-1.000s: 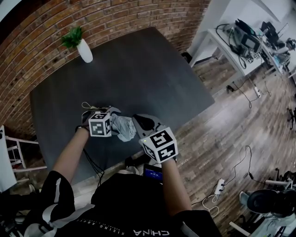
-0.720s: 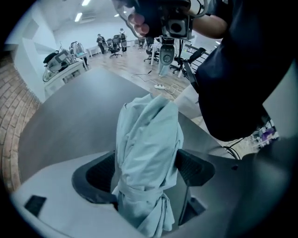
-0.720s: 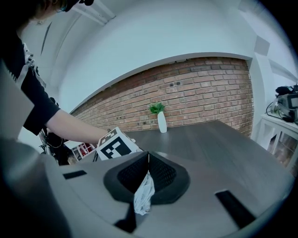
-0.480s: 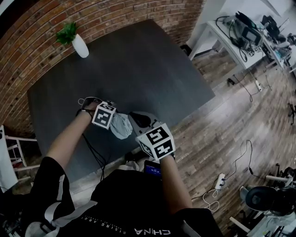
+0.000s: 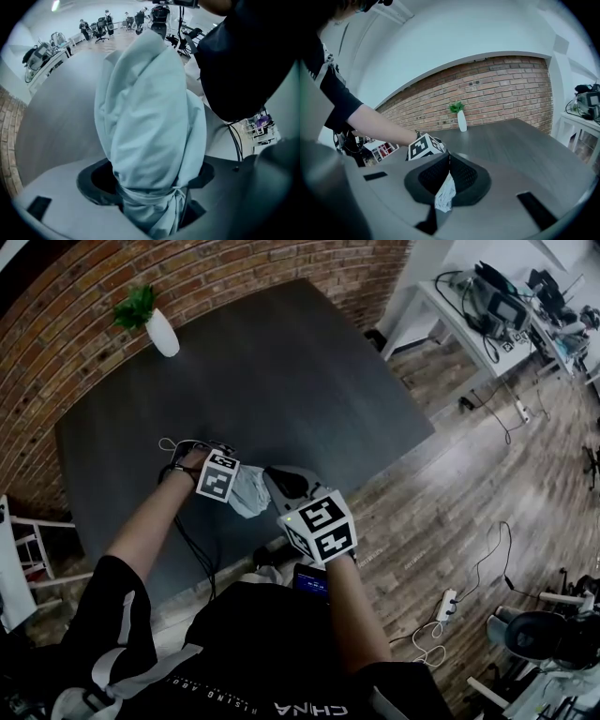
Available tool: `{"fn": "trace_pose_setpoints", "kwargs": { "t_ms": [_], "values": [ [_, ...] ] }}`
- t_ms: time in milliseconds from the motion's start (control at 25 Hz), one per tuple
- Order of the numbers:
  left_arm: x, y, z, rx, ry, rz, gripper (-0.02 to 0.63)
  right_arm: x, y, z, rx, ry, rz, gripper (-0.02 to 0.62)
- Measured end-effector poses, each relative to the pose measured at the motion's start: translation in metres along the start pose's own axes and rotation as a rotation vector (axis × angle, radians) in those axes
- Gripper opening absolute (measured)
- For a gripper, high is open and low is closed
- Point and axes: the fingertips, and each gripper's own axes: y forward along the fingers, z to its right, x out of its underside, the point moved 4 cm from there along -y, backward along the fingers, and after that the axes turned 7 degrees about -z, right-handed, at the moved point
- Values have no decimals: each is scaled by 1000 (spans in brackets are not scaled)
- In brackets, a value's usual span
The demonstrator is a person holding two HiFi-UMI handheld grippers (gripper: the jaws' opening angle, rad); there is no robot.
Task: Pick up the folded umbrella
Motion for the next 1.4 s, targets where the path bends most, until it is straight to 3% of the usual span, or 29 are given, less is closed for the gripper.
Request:
{"fn": "trace_pose_setpoints", "kwargs": {
  "t_ms": [440, 520, 680, 920, 1040, 1240, 1400],
  "values": [
    [-3, 5, 2, -37, -46, -25, 363, -1, -3, -4, 21, -4, -3, 9],
    [-3, 4, 4, -38, -94, -13, 350, -2, -5, -4, 29, -10, -2, 9],
    [1, 1, 11, -34, -295, 72, 339, 0, -11, -3, 53, -9, 1, 9],
    [8, -26, 4, -115, -517, 291, 336, 3, -16, 5, 79, 12, 10, 9],
    [13, -41, 4, -119, -635, 423, 336, 0, -15, 5, 88, 11, 16, 9],
    [21, -86, 4, -156, -806, 742, 336, -8, -13, 1, 90, 4, 41, 9],
    [22, -125, 10, -198, -860, 964, 336, -14, -12, -4, 90, -4, 55, 9]
  ]
}}
